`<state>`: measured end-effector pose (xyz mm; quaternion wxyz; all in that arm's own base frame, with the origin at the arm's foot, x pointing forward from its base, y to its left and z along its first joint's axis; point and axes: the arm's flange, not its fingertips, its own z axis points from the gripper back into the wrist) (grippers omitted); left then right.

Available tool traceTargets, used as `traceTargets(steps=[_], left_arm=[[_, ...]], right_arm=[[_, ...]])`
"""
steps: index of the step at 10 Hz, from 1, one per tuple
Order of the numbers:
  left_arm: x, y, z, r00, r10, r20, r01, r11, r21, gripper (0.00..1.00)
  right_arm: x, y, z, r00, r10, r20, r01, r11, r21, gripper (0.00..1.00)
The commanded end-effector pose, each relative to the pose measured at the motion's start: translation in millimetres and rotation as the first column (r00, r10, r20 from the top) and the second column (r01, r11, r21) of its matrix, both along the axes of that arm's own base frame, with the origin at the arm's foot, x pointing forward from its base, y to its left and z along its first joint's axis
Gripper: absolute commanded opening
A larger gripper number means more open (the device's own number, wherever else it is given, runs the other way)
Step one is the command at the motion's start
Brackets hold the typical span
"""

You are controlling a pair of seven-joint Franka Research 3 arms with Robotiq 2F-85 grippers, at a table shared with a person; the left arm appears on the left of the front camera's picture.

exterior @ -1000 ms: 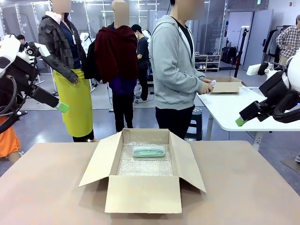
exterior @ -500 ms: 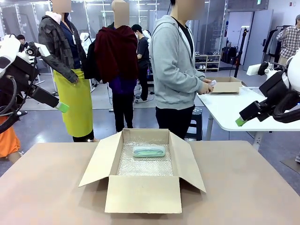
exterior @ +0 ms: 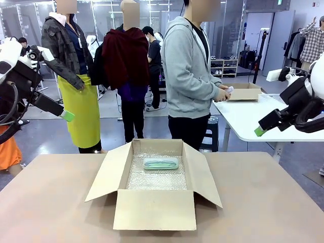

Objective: Pack the glasses set securely to prepare it for shipping.
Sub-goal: Put the Glasses case from the right side of the table into the Package Box.

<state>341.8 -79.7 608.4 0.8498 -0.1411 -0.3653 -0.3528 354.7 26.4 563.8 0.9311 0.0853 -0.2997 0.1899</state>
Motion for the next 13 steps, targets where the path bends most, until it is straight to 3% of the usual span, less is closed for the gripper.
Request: traceTargets(steps=[1,13], left_arm=[[-0.1,1.3,1.2,1.000,-0.012,-0.001,0.012,1.000,-0.016,1.00],[-0.1,1.3,1.2,1.000,-0.012,-0.001,0.012,1.000,-0.016,1.00]], right_arm=[[2.2,0.3,1.1,1.000,-0.002,0.005,0.002,1.000,-0.006,1.00],[2.2,0.3,1.1,1.000,-0.002,0.005,0.002,1.000,-0.006,1.00]])
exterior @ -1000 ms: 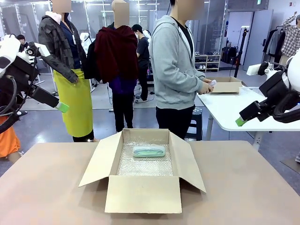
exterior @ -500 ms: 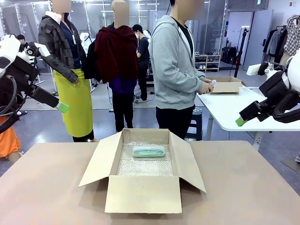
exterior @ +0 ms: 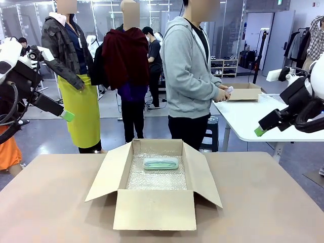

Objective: Pack the glasses set securely to prepare it for shipping.
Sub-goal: Put the Glasses case from the right side of the table into the Package Box.

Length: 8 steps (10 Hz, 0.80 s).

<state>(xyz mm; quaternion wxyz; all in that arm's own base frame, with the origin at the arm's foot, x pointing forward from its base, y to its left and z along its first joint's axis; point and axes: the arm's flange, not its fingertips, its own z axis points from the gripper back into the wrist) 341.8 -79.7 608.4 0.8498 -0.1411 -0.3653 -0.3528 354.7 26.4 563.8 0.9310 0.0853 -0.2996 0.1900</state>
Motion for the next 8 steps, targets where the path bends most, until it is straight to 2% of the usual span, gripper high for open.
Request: traceTargets(steps=[1,8], left_arm=[[-0.1,1.3,1.3,1.000,-0.012,-0.001,0.012,1.000,-0.016,1.00],[-0.1,1.3,1.3,1.000,-0.012,-0.001,0.012,1.000,-0.016,1.00]], right_arm=[[2.2,0.3,1.1,1.000,-0.002,0.005,0.002,1.000,-0.006,1.00],[2.2,0.3,1.1,1.000,-0.002,0.005,0.002,1.000,-0.006,1.00]])
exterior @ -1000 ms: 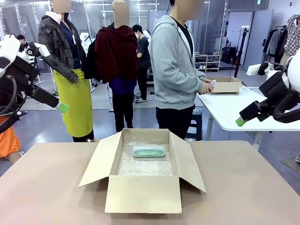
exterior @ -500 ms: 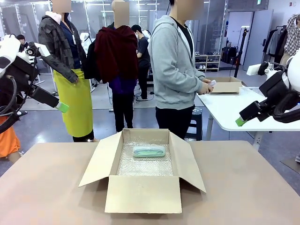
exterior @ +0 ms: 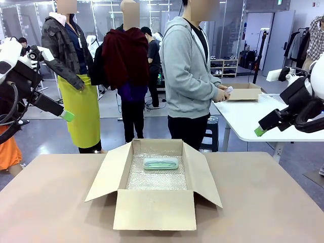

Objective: Pack the glasses set securely to prepare it for shipping.
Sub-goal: Put the Glasses case from the right side of the table into the Package Box.

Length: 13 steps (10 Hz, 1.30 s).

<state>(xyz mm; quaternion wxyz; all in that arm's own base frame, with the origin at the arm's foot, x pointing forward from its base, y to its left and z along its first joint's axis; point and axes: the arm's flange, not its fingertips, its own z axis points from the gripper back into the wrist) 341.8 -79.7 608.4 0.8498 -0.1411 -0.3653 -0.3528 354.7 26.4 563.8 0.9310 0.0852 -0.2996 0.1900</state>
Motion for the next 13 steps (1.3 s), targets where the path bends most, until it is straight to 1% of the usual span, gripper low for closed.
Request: traceTargets(steps=[1,13], left_arm=[[-0.1,1.3,1.3,1.000,-0.012,-0.001,0.012,1.000,-0.016,1.00],[-0.1,1.3,1.3,1.000,-0.012,-0.001,0.012,1.000,-0.016,1.00]], right_arm=[[2.2,0.3,1.1,1.000,-0.002,0.005,0.002,1.000,-0.006,1.00],[2.2,0.3,1.1,1.000,-0.002,0.005,0.002,1.000,-0.006,1.00]])
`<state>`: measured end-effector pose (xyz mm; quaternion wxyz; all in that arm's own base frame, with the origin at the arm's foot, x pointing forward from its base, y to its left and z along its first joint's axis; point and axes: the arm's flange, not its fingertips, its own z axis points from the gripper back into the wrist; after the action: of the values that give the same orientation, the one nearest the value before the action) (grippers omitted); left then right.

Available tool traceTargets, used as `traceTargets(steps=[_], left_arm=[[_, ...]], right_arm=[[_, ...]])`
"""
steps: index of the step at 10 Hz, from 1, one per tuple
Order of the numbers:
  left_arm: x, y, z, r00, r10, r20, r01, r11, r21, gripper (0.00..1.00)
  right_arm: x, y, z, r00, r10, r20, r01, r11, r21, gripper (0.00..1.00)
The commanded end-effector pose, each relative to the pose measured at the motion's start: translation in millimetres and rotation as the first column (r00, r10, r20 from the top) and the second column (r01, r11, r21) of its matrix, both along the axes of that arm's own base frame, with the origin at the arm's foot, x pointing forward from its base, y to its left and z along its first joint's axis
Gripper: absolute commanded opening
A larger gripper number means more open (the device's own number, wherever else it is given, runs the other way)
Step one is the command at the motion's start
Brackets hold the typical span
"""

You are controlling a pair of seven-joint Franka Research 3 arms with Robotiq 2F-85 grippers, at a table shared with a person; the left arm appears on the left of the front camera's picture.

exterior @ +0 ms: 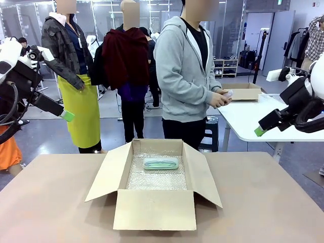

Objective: Pack the glasses set securely to prepare it for shipping.
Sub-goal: Put the Glasses case from the right side of the table into the Package Box.

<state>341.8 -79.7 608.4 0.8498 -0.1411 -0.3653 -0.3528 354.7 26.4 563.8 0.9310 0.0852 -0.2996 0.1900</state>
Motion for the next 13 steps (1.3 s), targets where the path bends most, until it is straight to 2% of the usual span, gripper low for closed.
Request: traceTargets(steps=[1,13], left_arm=[[-0.1,1.3,1.2,1.000,-0.012,-0.001,0.012,1.000,-0.016,1.00],[-0.1,1.3,1.2,1.000,-0.012,-0.001,0.012,1.000,-0.016,1.00]], right_arm=[[2.2,0.3,1.0,1.000,-0.002,0.005,0.002,1.000,-0.006,1.00],[2.2,0.3,1.0,1.000,-0.002,0.005,0.002,1.000,-0.006,1.00]])
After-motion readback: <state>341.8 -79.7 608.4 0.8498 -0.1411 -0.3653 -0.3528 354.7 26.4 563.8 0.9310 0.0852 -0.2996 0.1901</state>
